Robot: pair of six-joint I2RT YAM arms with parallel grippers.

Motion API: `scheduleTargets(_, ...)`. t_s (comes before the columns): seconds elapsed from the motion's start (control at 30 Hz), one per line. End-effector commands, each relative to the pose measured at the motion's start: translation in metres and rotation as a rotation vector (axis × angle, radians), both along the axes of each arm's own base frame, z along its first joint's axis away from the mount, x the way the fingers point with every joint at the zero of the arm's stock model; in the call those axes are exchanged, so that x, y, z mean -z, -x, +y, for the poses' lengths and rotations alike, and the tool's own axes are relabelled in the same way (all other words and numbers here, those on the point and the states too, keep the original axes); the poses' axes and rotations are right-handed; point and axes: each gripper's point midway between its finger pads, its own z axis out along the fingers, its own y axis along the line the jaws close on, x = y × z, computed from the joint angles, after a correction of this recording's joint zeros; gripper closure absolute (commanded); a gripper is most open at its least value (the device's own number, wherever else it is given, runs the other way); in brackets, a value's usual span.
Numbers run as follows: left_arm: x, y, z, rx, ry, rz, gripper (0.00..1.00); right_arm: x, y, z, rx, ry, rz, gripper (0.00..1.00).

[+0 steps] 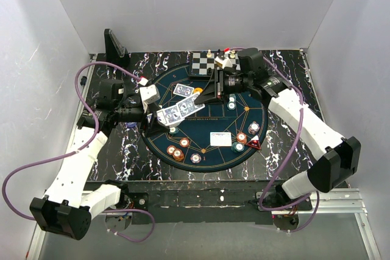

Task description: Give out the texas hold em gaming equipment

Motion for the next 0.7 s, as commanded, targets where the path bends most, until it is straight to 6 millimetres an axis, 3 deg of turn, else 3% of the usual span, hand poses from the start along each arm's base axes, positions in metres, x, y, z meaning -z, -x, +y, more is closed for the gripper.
scheduleTargets(0.0,-0.013,0.004,-0.002,0.017,0.035,-0.043,1.0,-0.039,0.002,-0.009,-0.014,-0.103,-0.074,0.77)
scheduleTargets(0.23,-0.015,0.003,0.0,0.009,0.024,-0.053,1.0,-0.02,-0.024,-0.027,0.046,-0.107,-0.037,0.85)
scheduleTargets(0.47,-0.012,0.005,0.001,0.009,0.016,-0.049,1.0,0.021,-0.045,-0.02,0.045,-0.056,0.043,0.94)
scheduleTargets(0.53,-0.012,0.005,0.001,0.009,0.015,-0.051,1.0,0.043,-0.051,-0.023,0.069,0.019,0.046,0.91)
scheduleTargets(0.67,-0.01,0.005,0.001,0.008,0.013,-0.046,1.0,0.092,-0.055,-0.039,0.115,0.213,0.077,0.6)
